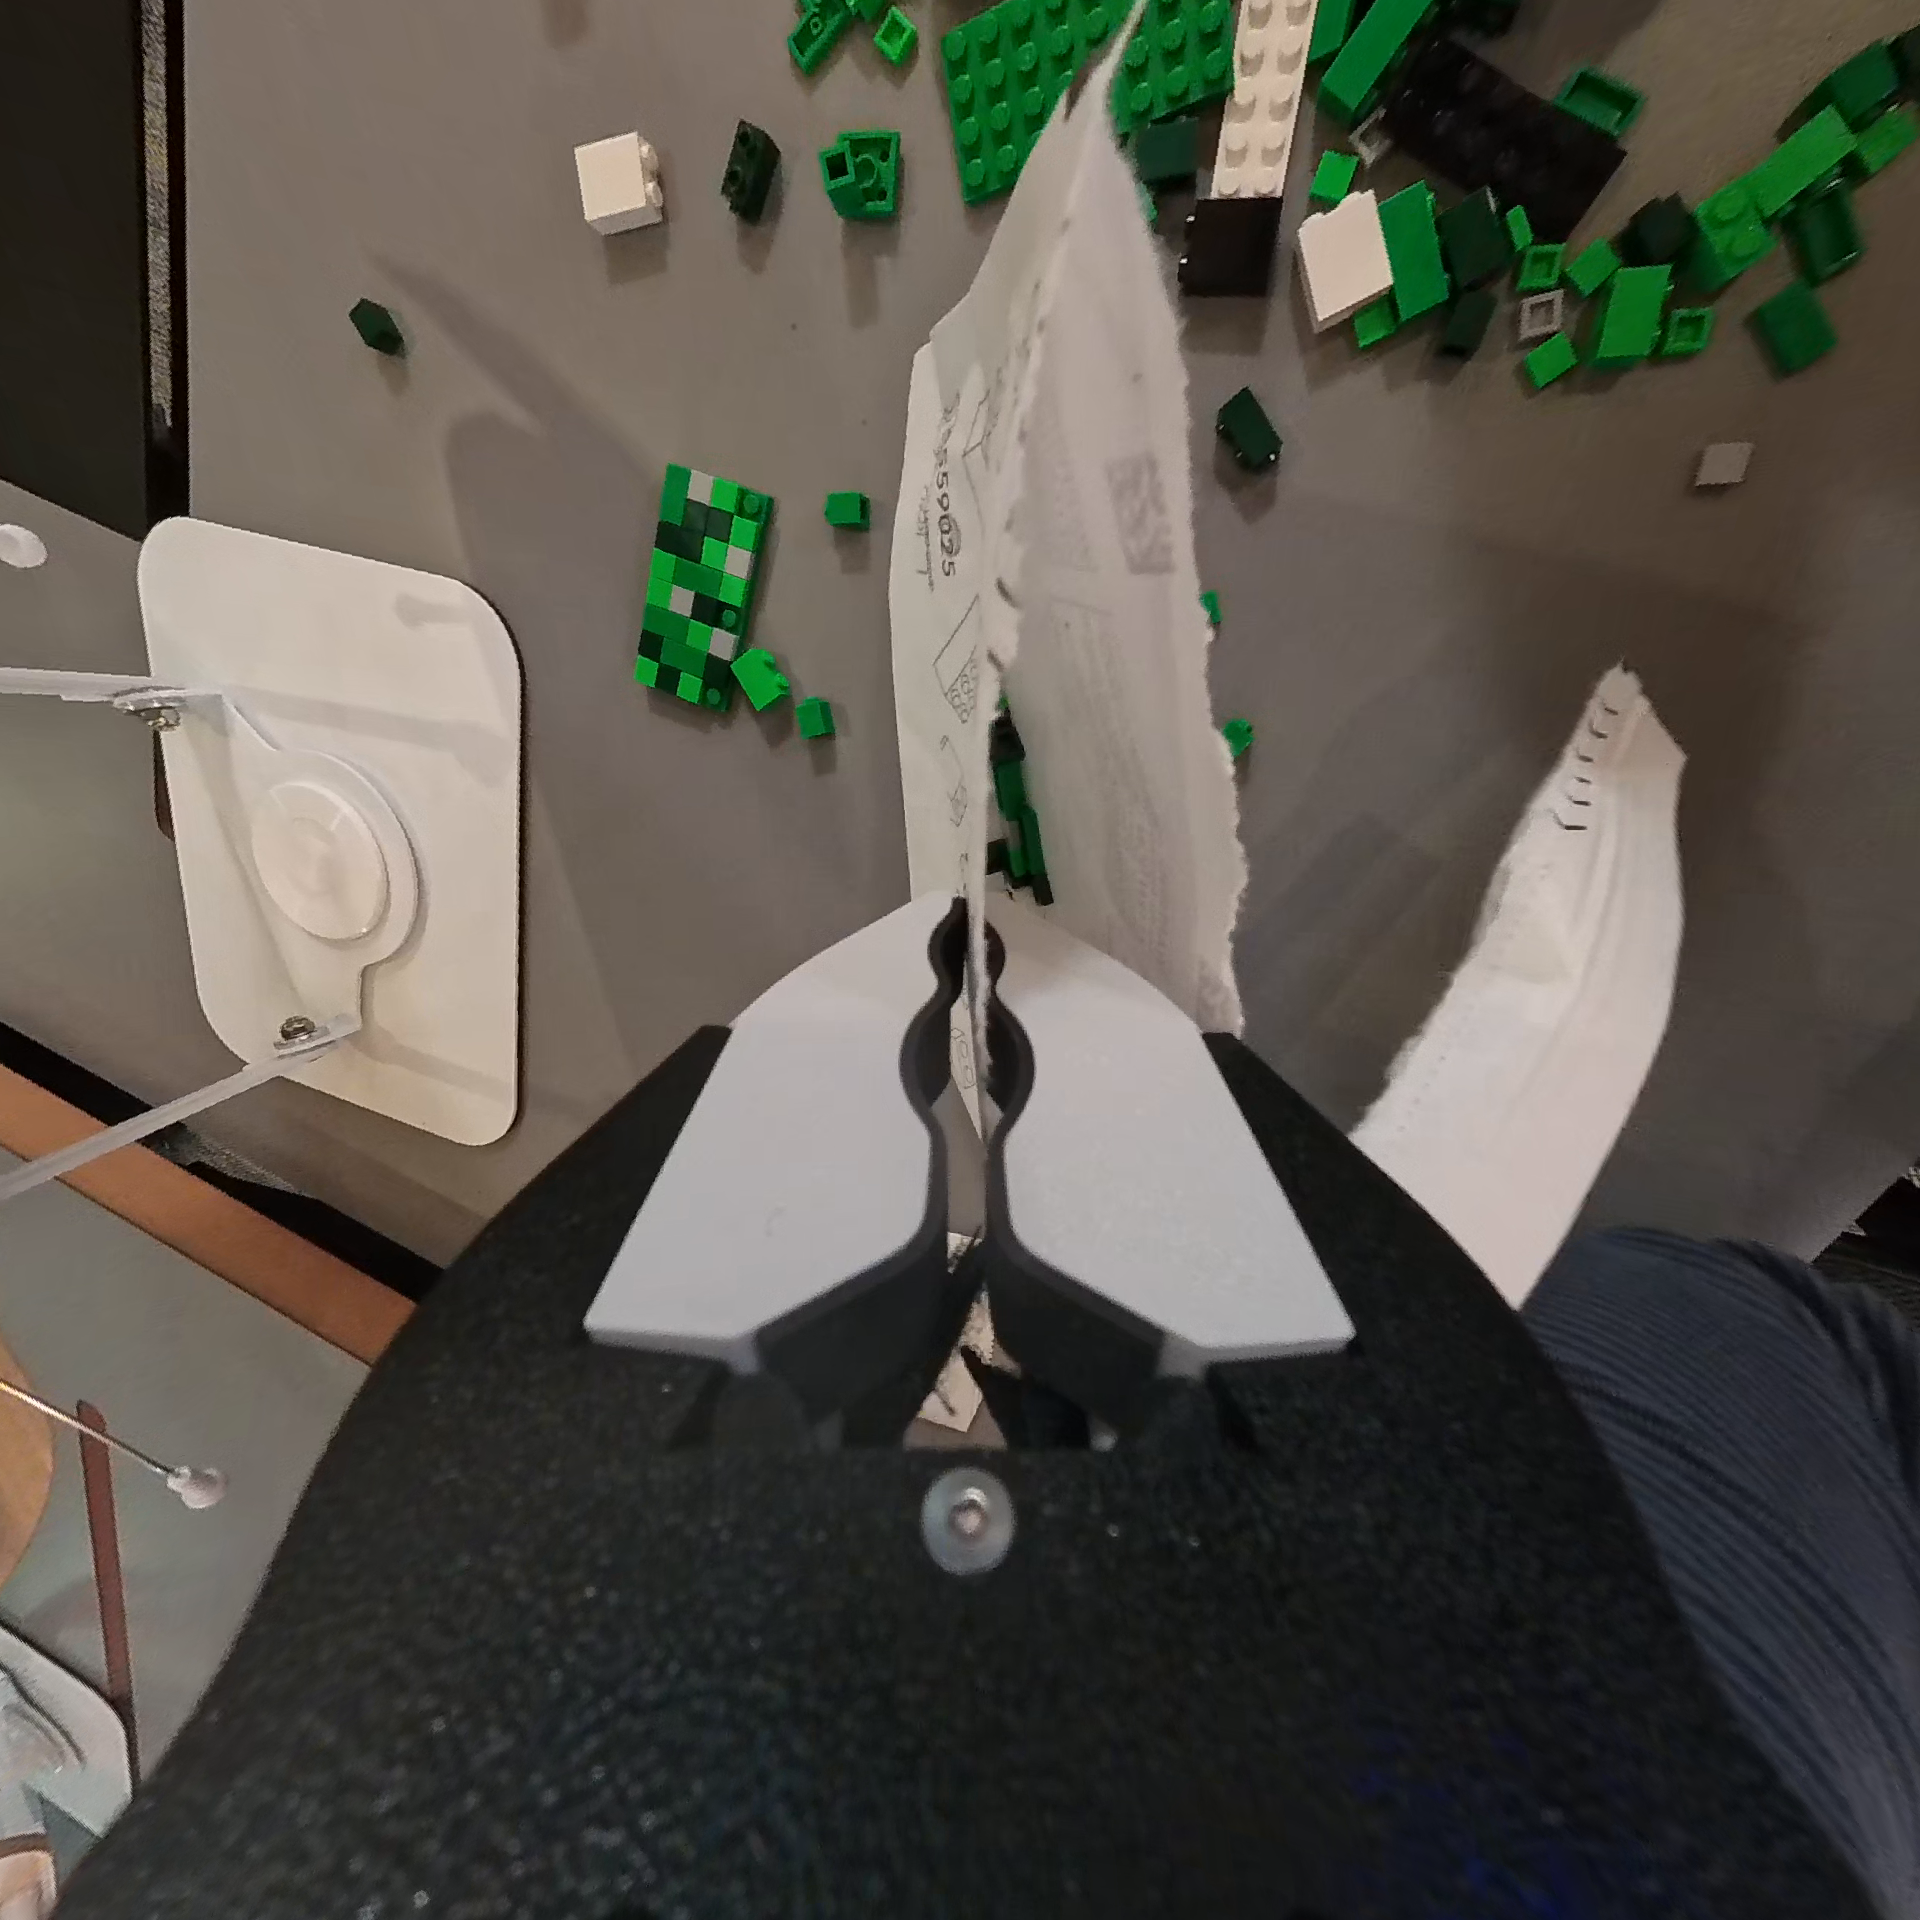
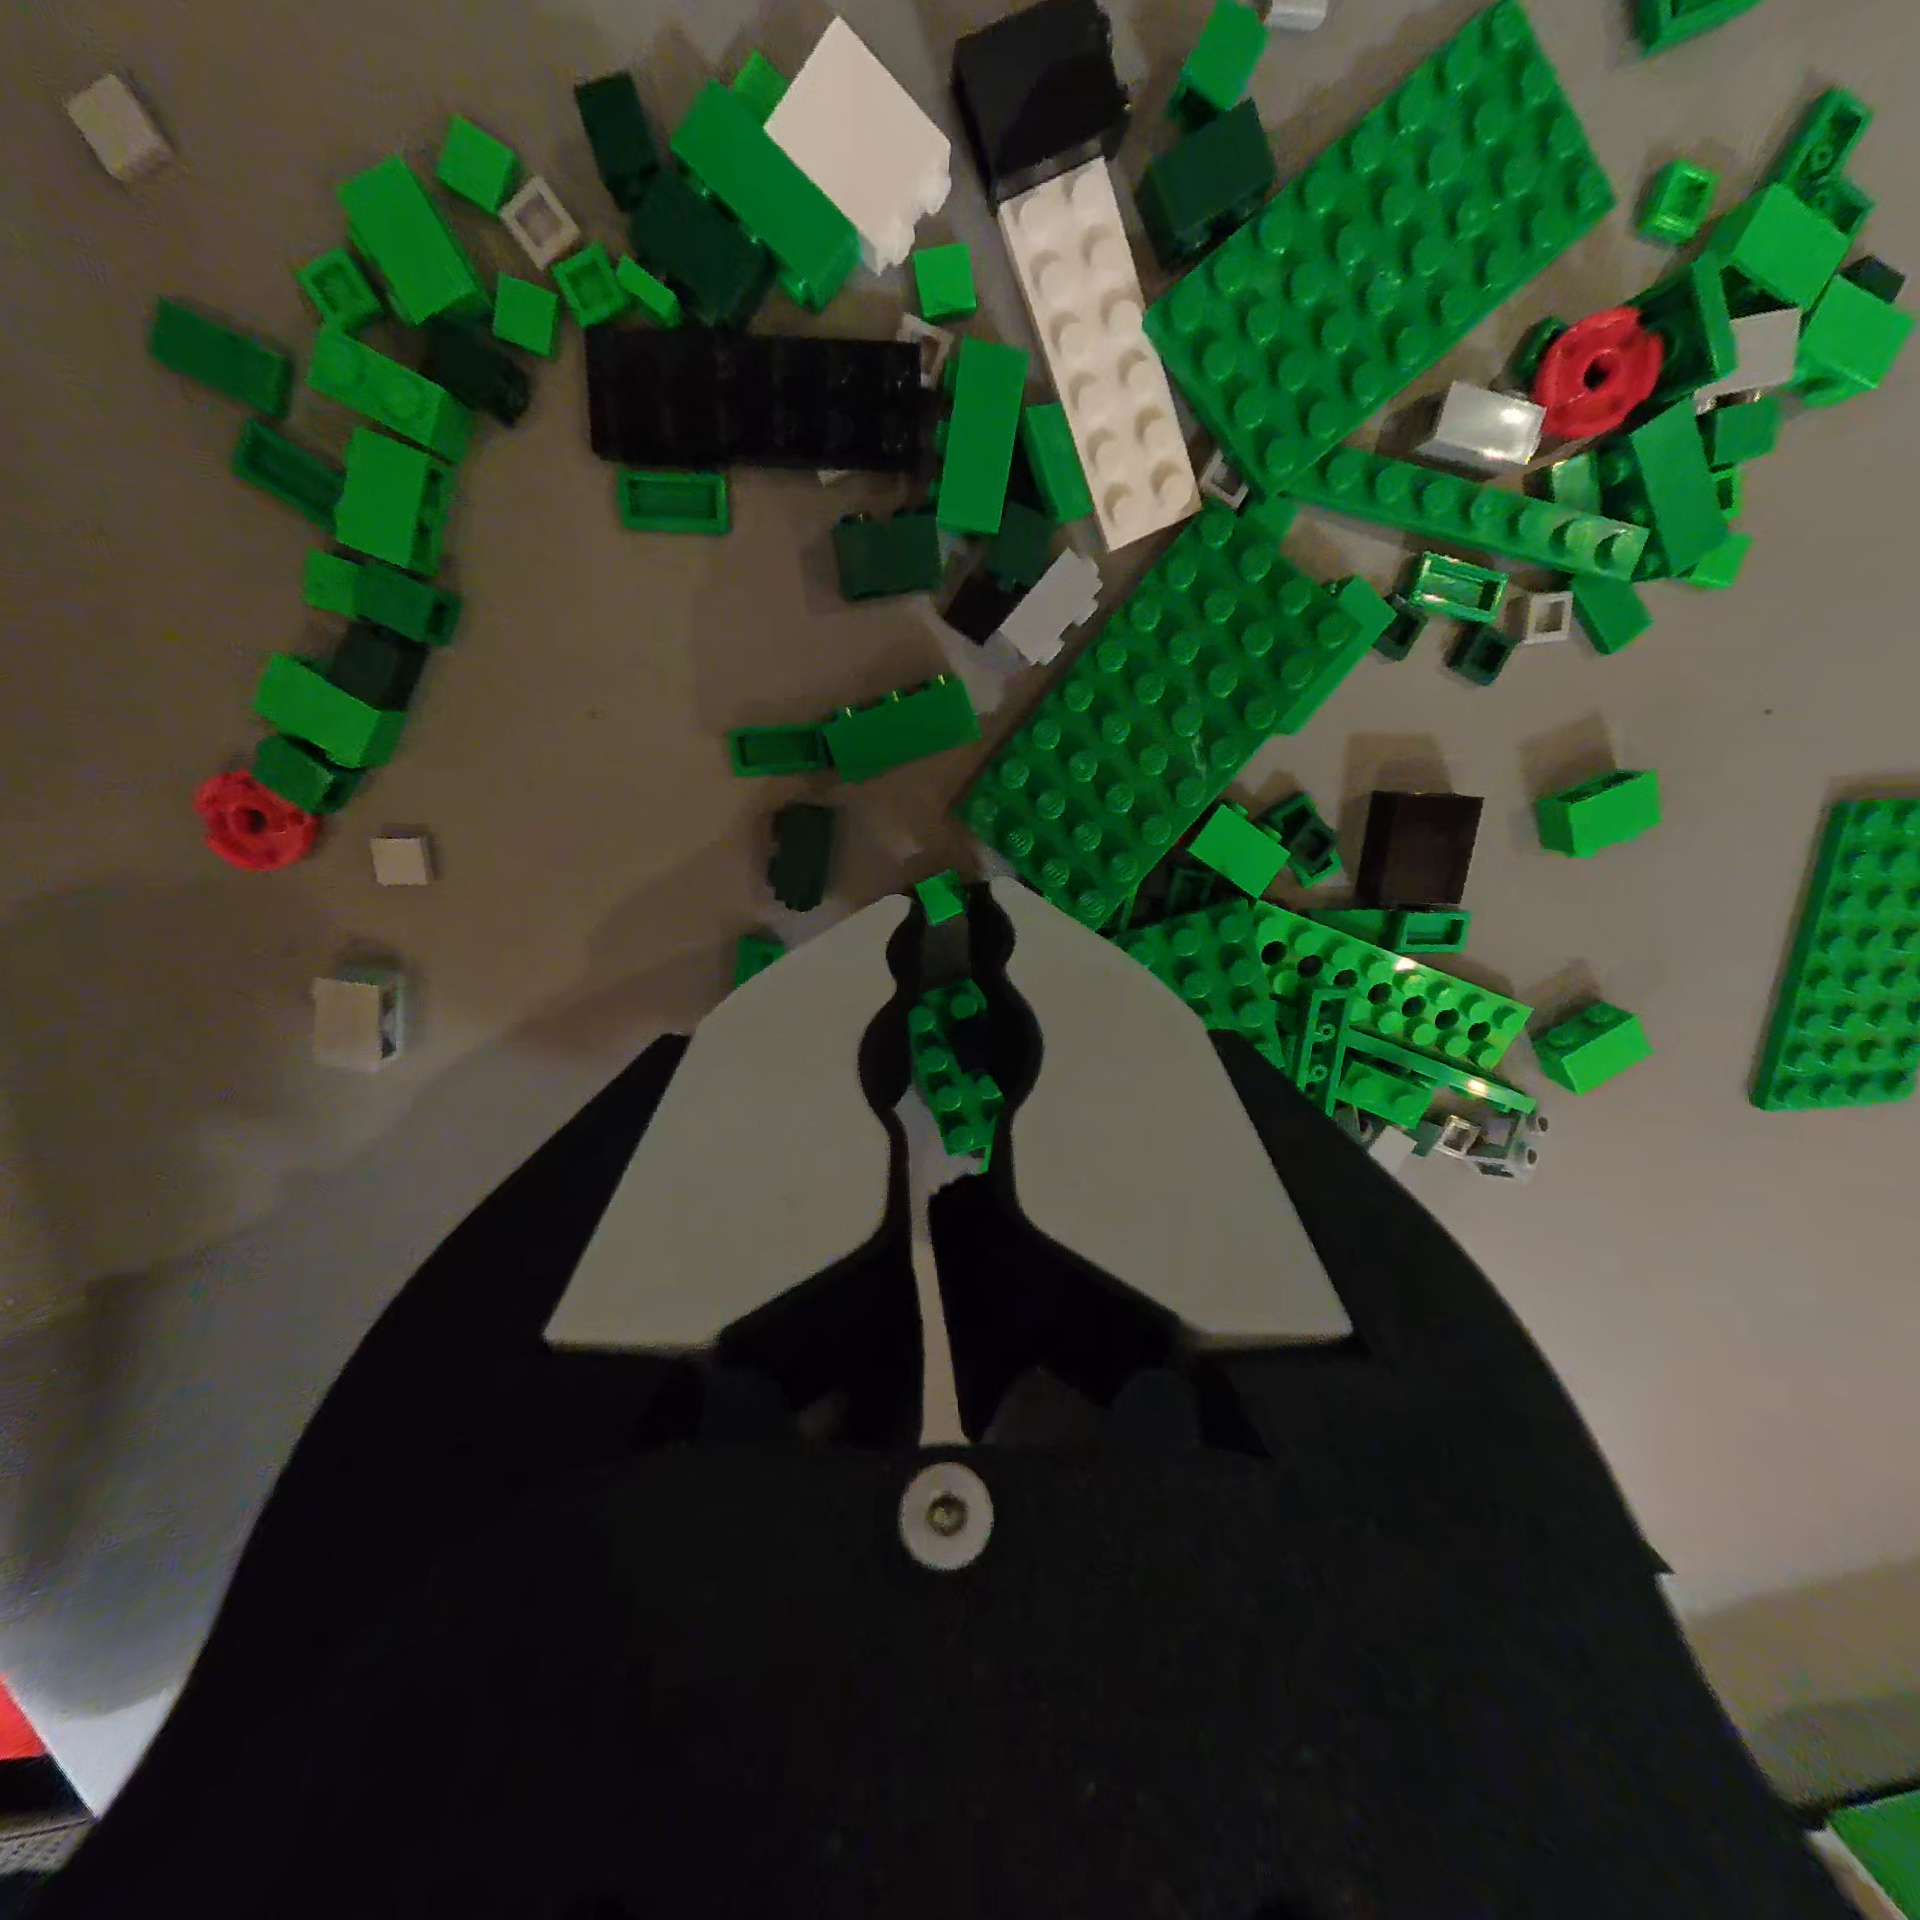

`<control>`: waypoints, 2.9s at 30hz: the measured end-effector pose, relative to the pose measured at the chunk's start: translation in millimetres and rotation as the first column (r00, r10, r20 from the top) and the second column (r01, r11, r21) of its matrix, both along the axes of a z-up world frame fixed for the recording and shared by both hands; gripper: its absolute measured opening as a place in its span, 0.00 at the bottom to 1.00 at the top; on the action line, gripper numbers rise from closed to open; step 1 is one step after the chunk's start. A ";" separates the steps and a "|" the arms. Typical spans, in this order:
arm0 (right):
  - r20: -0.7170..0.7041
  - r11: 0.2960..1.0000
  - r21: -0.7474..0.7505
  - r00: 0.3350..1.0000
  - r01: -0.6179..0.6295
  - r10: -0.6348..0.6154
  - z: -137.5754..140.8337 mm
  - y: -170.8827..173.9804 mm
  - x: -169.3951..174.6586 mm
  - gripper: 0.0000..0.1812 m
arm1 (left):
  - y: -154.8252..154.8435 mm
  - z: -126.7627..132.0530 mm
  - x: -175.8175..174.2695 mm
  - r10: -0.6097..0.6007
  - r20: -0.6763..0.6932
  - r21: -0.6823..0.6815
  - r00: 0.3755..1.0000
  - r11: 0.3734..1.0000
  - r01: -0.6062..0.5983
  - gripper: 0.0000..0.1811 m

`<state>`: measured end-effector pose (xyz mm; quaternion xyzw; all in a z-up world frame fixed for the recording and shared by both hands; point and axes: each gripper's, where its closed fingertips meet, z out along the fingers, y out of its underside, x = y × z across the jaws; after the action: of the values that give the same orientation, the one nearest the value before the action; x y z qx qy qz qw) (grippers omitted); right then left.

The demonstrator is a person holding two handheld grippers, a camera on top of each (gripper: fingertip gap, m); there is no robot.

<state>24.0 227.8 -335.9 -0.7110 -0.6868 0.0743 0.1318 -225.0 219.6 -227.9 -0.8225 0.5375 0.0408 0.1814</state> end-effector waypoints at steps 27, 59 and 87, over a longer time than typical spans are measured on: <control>0.003 0.923 0.126 0.930 0.364 -0.367 24.5 -40.2 113.3 0.13 | -0.4 -1.7 0.7 0.002 -0.008 -0.008 1.000 1.000 -0.002 0.00; -0.143 0.981 -0.060 0.975 -0.183 0.172 -0.1 -53.0 -84.1 0.12 | -2.1 4.6 -2.2 -0.002 0.022 0.014 1.000 1.000 0.001 0.00; -0.206 0.957 -0.112 0.949 -0.266 0.240 14.2 -63.8 -91.6 0.08 | -4.6 4.9 0.4 -0.018 0.025 0.012 1.000 1.000 0.017 0.00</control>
<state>-67.6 164.0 -321.7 -0.6140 -0.7498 0.2055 0.1364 -224.6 215.0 -223.0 -0.8172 0.5421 0.0320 0.1932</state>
